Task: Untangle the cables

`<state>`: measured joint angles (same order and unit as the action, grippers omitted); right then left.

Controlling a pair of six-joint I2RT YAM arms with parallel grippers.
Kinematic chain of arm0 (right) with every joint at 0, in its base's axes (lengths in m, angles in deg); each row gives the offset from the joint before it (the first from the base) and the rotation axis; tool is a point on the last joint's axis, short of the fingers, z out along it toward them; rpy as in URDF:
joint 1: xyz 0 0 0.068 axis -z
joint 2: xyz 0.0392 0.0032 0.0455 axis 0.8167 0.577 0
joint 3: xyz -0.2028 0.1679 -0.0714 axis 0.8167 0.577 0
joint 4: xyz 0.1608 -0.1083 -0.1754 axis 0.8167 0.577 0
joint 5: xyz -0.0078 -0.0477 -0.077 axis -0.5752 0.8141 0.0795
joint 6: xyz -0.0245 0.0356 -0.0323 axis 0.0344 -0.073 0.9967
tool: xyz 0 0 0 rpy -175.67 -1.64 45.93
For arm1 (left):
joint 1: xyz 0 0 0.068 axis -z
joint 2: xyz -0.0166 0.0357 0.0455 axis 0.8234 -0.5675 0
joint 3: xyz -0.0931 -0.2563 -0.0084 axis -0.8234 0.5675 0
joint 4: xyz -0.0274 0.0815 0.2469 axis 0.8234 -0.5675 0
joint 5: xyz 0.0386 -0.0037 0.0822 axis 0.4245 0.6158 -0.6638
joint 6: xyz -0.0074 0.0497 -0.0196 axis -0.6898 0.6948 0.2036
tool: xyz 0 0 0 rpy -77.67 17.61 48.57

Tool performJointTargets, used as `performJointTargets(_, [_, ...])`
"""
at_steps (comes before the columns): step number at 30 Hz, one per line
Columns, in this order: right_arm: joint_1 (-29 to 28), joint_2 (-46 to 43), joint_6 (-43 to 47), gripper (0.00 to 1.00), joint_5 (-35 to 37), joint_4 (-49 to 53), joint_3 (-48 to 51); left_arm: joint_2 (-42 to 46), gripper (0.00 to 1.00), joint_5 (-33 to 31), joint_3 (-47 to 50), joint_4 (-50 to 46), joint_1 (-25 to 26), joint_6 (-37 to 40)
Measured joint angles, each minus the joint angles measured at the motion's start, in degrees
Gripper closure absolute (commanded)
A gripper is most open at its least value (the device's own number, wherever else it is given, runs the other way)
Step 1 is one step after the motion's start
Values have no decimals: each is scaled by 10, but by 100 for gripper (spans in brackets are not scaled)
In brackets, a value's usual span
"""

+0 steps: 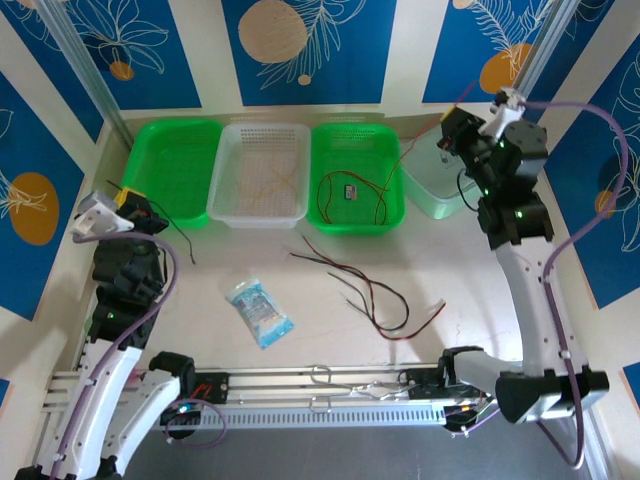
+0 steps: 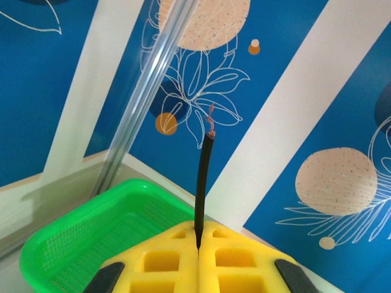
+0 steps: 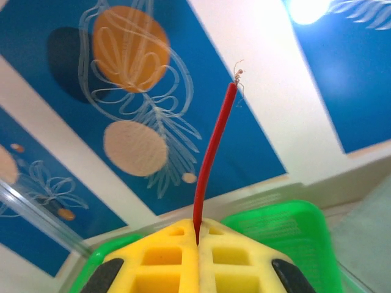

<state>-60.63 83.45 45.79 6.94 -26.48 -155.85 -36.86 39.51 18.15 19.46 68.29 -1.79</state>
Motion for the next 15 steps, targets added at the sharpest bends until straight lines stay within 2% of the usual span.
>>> performJointTargets(4, [-46,76,42,100,-3,1,-42,0,100,11,0,-12,0,-4])
performJointTargets(9, [-113,198,128,100,43,35,-45,6,100,25,0,-25,0,-16])
performJointTargets(15, [-135,401,164,100,61,158,-88,13,100,38,-1,-41,0,-19])
